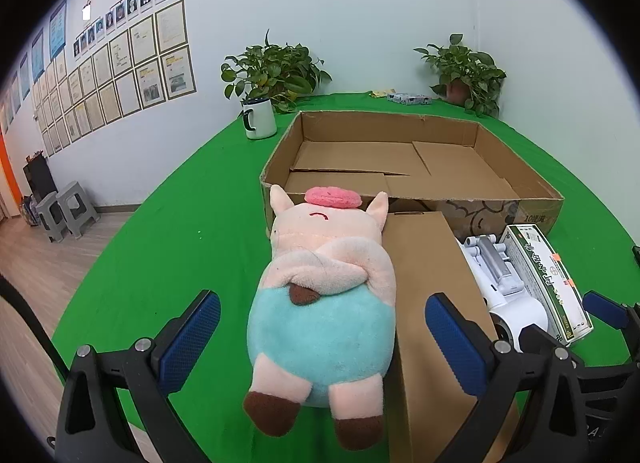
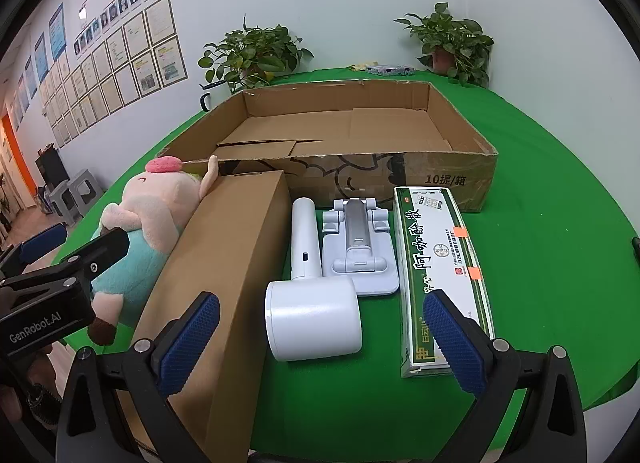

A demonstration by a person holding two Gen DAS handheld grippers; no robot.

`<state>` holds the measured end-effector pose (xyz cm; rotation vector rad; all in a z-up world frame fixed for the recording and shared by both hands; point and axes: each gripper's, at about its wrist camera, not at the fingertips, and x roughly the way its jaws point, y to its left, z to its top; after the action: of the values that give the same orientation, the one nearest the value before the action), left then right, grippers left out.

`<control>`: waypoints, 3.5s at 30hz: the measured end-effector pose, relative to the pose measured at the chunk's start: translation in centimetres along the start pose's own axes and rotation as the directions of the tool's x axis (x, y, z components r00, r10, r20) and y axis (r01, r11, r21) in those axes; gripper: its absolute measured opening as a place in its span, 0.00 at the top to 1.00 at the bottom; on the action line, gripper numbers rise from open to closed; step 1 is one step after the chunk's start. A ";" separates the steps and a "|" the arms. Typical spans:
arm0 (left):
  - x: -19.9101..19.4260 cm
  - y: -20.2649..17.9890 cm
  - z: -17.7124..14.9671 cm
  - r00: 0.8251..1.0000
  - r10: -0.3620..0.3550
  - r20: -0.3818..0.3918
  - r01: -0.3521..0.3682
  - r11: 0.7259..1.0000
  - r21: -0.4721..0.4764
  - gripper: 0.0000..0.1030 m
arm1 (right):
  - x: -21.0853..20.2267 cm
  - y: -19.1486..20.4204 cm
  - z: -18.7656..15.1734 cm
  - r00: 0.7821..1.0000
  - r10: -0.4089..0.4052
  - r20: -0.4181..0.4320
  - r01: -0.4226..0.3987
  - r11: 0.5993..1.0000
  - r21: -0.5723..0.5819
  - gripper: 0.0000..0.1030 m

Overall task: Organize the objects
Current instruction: 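Move the left tool toward the plush pig lying on the brown box, then close the left gripper on the plush pig's body and lift it, then carry the plush pig with the left gripper over the open cardboard box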

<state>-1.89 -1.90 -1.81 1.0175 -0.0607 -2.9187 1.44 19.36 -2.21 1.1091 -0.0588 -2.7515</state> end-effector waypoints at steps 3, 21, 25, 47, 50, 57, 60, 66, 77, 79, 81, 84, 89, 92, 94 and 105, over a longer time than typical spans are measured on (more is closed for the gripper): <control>-0.2 -0.1 0.0 1.000 0.000 -0.001 0.000 1.000 -0.001 0.01 | -0.4 -0.2 -0.1 1.000 -0.001 0.005 0.001 1.000 0.001 0.01; -0.6 1.3 0.6 0.998 -0.061 0.014 0.062 0.998 -0.033 0.01 | -2.4 -0.5 -0.1 0.999 -0.018 0.045 0.019 1.000 -0.022 0.01; -0.5 1.3 0.5 0.996 -0.092 0.003 0.092 0.995 -0.040 0.01 | -3.2 0.0 -0.1 0.998 -0.028 0.062 0.031 0.998 -0.054 0.00; 4.4 5.9 -1.0 0.953 -0.269 -0.141 0.242 0.953 -0.180 0.04 | -5.3 6.3 1.2 0.878 0.469 0.098 -0.419 0.852 -0.314 0.00; 5.2 6.3 -1.5 0.902 -0.405 -0.149 0.365 0.900 -0.237 0.25 | -5.1 7.2 1.3 0.856 0.514 0.064 -0.471 0.823 -0.317 0.00; 4.1 6.6 -2.2 0.909 -0.404 -0.106 0.377 0.903 -0.205 0.44 | -3.2 7.5 2.5 0.850 0.526 0.014 -0.511 0.832 -0.216 0.00; 3.2 7.3 -2.7 0.908 -0.409 -0.091 0.386 0.900 -0.202 0.47 | -1.9 7.8 3.6 0.846 0.533 -0.019 -0.529 0.833 -0.159 0.00; 0.3 10.8 -4.3 0.937 -0.345 -0.059 0.327 0.923 -0.202 0.47 | 1.2 12.2 5.4 0.810 0.568 -0.142 -0.582 0.810 -0.078 0.00; -2.5 16.1 -8.8 0.922 -0.387 -0.011 0.358 0.865 -0.352 0.47 | 8.7 24.0 3.4 0.744 0.529 -0.409 -0.576 0.818 0.010 0.02; -2.6 16.7 -9.2 0.916 -0.402 -0.001 0.372 0.849 -0.376 0.47 | 8.8 25.2 3.1 0.748 0.515 -0.418 -0.571 0.821 -0.012 0.02; -2.7 16.9 -9.4 0.915 -0.403 0.002 0.372 0.843 -0.388 0.47 | 8.6 26.3 2.8 0.758 0.497 -0.423 -0.563 0.825 -0.040 0.08; -2.8 17.2 -9.7 0.912 -0.410 0.001 0.376 0.835 -0.401 0.47 | 8.4 27.0 2.5 0.779 0.480 -0.404 -0.549 0.833 -0.069 0.17; -3.0 16.7 -9.4 0.920 -0.391 -0.017 0.355 0.852 -0.384 0.47 | 7.8 27.3 1.8 0.805 0.470 -0.361 -0.530 0.844 -0.081 0.25; -3.0 16.3 -8.8 0.926 -0.376 -0.030 0.338 0.864 -0.372 0.48 | 7.6 27.5 1.6 0.809 0.475 -0.347 -0.528 0.846 -0.073 0.28; -3.4 16.0 -8.7 0.931 -0.362 -0.038 0.325 0.873 -0.363 0.49 | 7.1 27.6 1.4 0.806 0.483 -0.342 -0.534 0.842 -0.070 0.30; -8.2 13.1 -3.5 0.965 -0.255 0.056 0.262 0.937 -0.233 0.49 | 0.3 23.5 5.4 0.784 0.599 -0.163 -0.614 0.786 -0.065 0.34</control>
<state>7.15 -14.56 1.22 1.0175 0.4481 -3.0665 0.91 -4.00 3.88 1.0150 -0.2009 -2.0699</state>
